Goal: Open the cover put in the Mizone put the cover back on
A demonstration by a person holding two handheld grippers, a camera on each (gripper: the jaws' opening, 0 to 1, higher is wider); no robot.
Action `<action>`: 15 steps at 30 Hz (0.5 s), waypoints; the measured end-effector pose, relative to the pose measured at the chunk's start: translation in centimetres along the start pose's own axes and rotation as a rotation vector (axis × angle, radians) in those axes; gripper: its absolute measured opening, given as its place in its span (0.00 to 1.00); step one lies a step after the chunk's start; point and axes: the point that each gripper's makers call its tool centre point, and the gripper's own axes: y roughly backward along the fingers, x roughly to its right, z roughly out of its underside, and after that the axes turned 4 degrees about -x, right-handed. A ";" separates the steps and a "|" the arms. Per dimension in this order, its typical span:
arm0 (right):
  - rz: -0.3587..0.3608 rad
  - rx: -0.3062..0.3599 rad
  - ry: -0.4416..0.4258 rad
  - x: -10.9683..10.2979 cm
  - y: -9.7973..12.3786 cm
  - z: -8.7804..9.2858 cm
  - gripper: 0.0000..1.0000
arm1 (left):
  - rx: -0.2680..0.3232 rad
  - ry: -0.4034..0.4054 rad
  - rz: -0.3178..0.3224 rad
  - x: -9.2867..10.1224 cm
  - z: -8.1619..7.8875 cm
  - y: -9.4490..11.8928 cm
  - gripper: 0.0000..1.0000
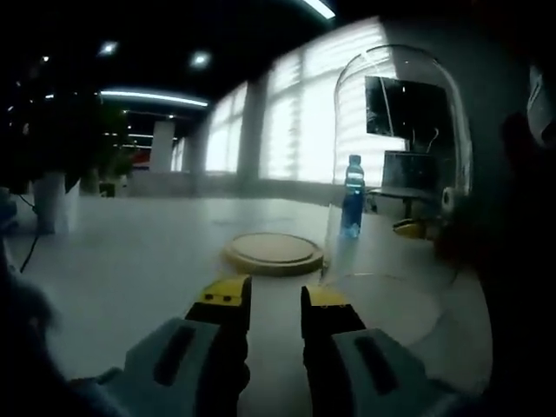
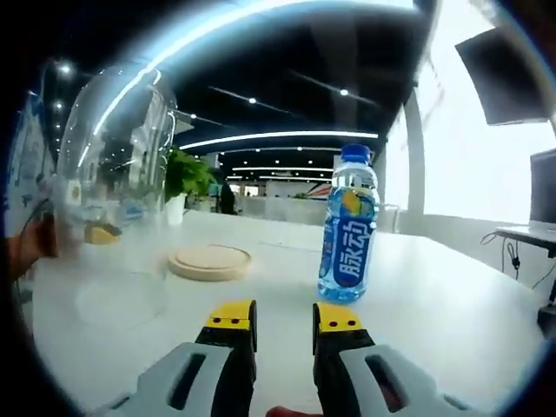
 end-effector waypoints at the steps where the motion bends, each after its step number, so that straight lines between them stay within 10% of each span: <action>1: -0.007 0.001 -0.002 -0.1 0.0 0.0 0.17 | -0.001 -0.002 0.000 0.0 0.0 0.0 0.17; 15: -0.019 -0.011 0.029 -0.8 -0.1 0.0 0.16 | -0.016 -0.026 0.000 0.0 0.4 -0.2 0.16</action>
